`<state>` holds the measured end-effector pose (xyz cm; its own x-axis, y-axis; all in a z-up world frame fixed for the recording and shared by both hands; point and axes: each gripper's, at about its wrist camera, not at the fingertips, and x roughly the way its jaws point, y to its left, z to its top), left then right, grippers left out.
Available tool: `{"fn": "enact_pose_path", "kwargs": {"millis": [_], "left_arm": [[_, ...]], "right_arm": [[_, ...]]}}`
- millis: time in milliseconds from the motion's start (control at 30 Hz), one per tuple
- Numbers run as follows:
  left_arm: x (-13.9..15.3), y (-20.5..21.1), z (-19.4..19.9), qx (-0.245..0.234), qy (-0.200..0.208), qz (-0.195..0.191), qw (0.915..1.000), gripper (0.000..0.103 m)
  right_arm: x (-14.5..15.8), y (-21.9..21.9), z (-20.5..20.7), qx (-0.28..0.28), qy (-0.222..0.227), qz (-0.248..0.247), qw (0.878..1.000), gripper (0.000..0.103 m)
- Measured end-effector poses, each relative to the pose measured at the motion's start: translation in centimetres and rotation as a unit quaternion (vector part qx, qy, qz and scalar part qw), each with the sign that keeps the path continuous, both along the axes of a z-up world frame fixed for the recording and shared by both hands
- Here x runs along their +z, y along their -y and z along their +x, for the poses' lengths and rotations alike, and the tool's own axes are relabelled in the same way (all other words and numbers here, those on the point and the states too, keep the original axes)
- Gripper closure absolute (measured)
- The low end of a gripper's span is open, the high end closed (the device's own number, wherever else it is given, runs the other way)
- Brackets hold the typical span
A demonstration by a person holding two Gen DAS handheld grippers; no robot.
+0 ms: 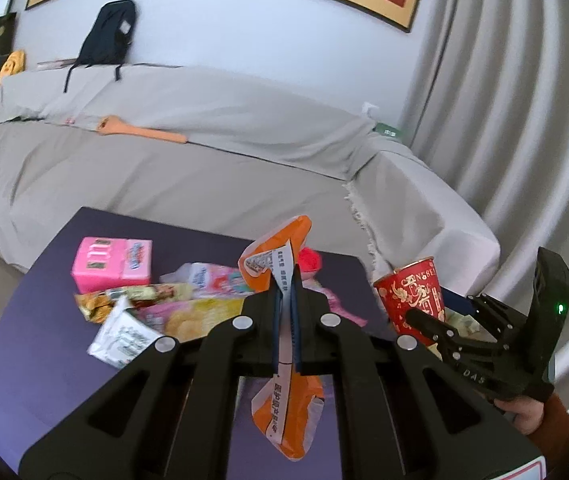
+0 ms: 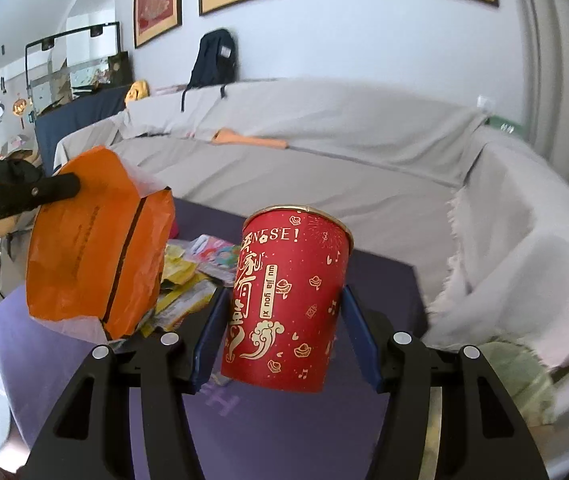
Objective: Collect trash
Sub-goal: 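Carry both items over the yellow-bagged bin and release them inside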
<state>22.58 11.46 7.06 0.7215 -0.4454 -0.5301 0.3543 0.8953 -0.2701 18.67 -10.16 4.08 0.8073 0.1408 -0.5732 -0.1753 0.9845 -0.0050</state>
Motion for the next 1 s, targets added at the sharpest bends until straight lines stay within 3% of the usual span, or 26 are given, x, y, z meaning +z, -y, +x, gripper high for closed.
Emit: {"fn": "enact_pose_path", "kwargs": {"millis": [267,500,733,800,900,1000], "left_arm": [[1.4,9.3,-1.3,-0.065,0.013,0.014,0.9977,0.099],[0.3,19.5,-2.2,-0.152,0.008,0.018,0.9882,0.099],[-3.0,27.8,-0.4,-0.212,-0.047,-0.02,0.9759,0.099],[-3.7,29.9,0.1,-0.217,-0.045,-0.027,0.9747,0.099],[-5.4,33.0,1.0,-0.227,-0.031,-0.017,0.9732,0.099],[-9.1,36.3,1.8,-0.241,-0.057,0.015,0.9688,0.099]], "right_arm": [[1.4,7.8,-4.6,-0.06,0.038,-0.009,0.997,0.049],[1.2,17.2,-9.2,-0.153,0.045,-0.014,0.987,0.049],[0.1,23.9,-11.4,-0.212,0.049,-0.014,0.976,0.048],[-0.3,25.0,-11.5,-0.224,0.048,-0.009,0.973,0.048],[-0.9,26.5,-11.3,-0.24,0.043,-0.002,0.97,0.048],[-1.5,27.2,-10.9,-0.252,0.034,-0.003,0.967,0.048]]}}
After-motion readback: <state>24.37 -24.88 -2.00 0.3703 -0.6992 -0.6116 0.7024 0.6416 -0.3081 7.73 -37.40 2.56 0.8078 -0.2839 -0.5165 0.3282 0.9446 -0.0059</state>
